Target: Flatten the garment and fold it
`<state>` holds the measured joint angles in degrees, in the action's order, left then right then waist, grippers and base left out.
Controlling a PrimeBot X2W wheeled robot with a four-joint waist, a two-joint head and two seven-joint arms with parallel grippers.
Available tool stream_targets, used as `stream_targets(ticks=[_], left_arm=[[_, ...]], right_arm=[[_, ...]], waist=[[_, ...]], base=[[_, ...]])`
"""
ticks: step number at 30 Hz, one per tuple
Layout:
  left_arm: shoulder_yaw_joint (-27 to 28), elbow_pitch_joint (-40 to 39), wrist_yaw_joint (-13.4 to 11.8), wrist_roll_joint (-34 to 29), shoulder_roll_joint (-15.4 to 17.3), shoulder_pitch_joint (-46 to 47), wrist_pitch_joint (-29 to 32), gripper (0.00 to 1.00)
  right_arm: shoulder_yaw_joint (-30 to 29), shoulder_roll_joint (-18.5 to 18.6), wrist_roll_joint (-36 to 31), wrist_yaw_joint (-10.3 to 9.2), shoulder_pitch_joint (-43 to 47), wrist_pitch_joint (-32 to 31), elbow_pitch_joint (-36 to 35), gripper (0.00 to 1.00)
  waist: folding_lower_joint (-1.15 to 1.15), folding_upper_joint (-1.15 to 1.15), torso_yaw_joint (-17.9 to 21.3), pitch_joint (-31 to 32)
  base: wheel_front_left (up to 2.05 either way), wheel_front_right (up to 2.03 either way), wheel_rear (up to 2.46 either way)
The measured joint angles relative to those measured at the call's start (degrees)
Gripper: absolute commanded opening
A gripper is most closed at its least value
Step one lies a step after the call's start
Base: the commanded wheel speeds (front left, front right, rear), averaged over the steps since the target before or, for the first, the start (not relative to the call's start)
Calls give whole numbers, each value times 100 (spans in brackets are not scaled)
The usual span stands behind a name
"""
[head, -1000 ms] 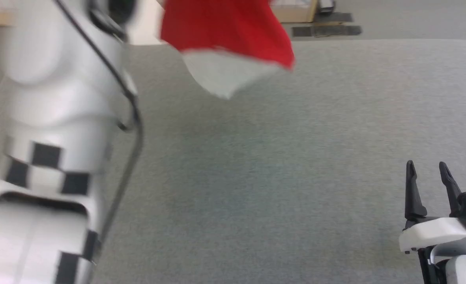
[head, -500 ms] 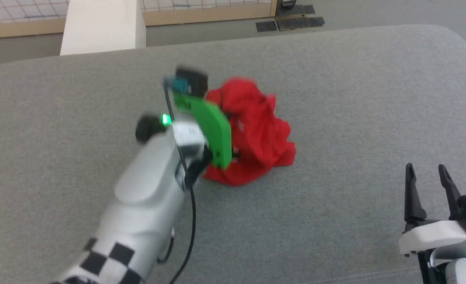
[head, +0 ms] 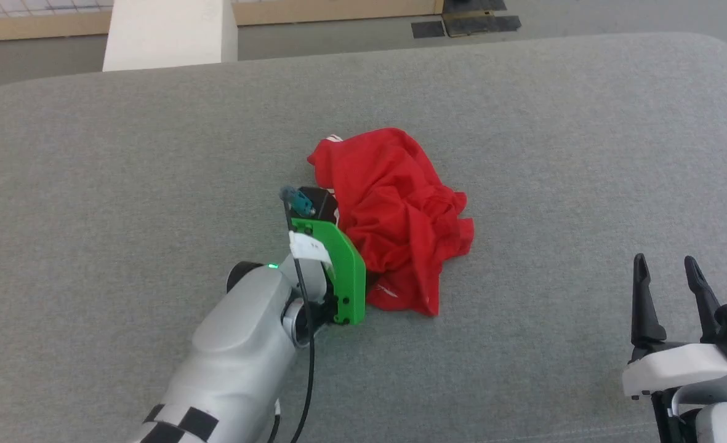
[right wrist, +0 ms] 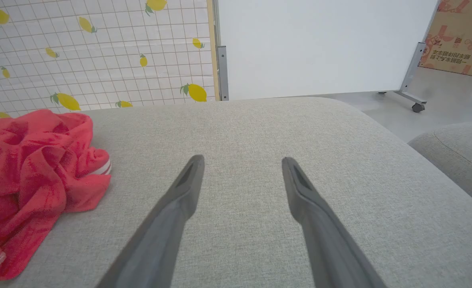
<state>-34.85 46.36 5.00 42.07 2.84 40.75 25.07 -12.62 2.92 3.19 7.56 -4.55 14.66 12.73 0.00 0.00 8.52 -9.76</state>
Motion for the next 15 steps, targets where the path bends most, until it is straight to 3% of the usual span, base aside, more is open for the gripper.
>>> stream_targets(ticks=[10,15], left_arm=[[1116,-1042,-159,1011,127,277,-336,100],[1610,-1695,-383,924,577,255,-1163,100]], right_arm=[[-31,1,-1,0,96,0,33,100],[-21,0,-1,0,137,0,55,100]], waist=[[0,0,-339,342],[0,0,-584,520]], base=[[0,0,0],[0,0,0]])
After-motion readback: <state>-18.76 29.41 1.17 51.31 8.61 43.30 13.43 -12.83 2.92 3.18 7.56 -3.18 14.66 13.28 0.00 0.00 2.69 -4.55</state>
